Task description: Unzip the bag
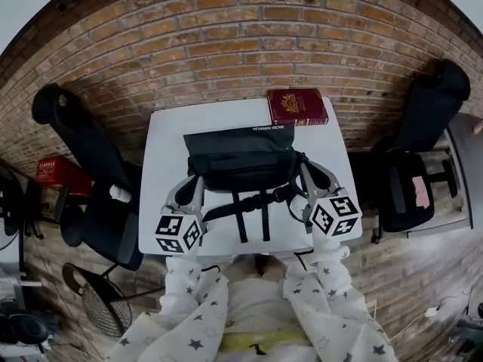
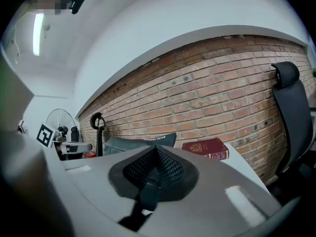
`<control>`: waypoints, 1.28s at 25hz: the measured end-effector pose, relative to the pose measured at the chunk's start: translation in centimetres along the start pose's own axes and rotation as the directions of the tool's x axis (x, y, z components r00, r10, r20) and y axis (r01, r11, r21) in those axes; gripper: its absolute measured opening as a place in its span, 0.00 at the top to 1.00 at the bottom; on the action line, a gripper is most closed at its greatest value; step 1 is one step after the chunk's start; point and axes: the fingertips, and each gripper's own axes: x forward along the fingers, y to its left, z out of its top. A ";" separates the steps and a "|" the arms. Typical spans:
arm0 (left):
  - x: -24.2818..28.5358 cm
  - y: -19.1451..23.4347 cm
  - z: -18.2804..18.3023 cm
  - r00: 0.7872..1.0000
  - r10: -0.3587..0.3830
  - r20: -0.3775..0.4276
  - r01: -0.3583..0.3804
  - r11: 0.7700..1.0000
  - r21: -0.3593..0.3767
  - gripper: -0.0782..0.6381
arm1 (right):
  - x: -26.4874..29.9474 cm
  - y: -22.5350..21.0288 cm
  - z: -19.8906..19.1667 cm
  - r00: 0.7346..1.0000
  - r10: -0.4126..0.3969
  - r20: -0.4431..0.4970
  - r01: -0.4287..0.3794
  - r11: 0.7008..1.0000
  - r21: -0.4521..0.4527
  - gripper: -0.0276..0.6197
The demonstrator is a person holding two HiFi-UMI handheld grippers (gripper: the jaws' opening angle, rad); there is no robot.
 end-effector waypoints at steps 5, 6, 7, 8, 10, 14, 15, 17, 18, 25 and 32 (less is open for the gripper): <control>-0.6 -0.4 1.5 1.000 -0.003 0.029 0.003 1.000 -0.004 0.89 | 0.1 1.3 1.7 0.999 0.042 0.030 -0.041 0.999 -0.014 0.94; -0.8 -0.4 1.9 0.999 -0.001 0.036 0.001 1.000 -0.005 0.89 | 0.1 1.7 2.2 0.998 0.052 0.041 -0.051 0.999 -0.012 0.94; -1.0 -0.4 2.3 0.999 0.002 0.044 -0.002 1.000 -0.007 0.89 | 0.1 2.0 2.6 0.997 0.061 0.053 -0.061 0.998 -0.009 0.94; -1.2 -0.3 2.7 0.999 0.006 0.053 -0.006 1.000 -0.010 0.89 | 0.1 2.3 3.1 0.996 0.069 0.065 -0.068 0.998 -0.008 0.94; -1.6 0.0 3.6 0.997 0.012 0.070 -0.011 1.000 -0.013 0.89 | 0.1 2.9 4.1 0.993 0.080 0.087 -0.080 0.997 -0.006 0.94; -2.3 0.4 5.0 0.996 0.020 0.092 -0.020 1.000 -0.007 0.89 | 0.0 3.6 5.5 0.989 0.098 0.114 -0.098 0.995 -0.002 0.94; -2.4 0.5 5.2 0.995 0.022 0.095 -0.022 1.000 -0.003 0.89 | -0.2 3.7 5.7 0.988 0.097 0.120 -0.098 0.995 0.003 0.95; -2.6 0.6 5.9 0.994 0.024 0.103 -0.025 1.000 0.004 0.89 | -0.4 3.6 6.3 0.987 0.088 0.135 -0.091 0.996 0.012 0.95; -2.7 0.6 6.2 0.994 0.024 0.107 -0.026 1.000 0.010 0.89 | -0.6 3.5 6.6 0.986 0.083 0.144 -0.086 0.996 0.016 0.95; -2.4 0.9 7.6 0.992 0.012 0.129 -0.021 0.998 0.062 0.89 | -0.8 2.9 7.4 0.983 0.039 0.181 -0.044 0.999 0.025 0.95; -2.5 2.1 7.9 0.989 0.033 0.144 -0.040 0.998 0.046 0.89 | -0.6 2.5 7.2 0.983 0.021 0.181 -0.025 0.999 0.022 0.95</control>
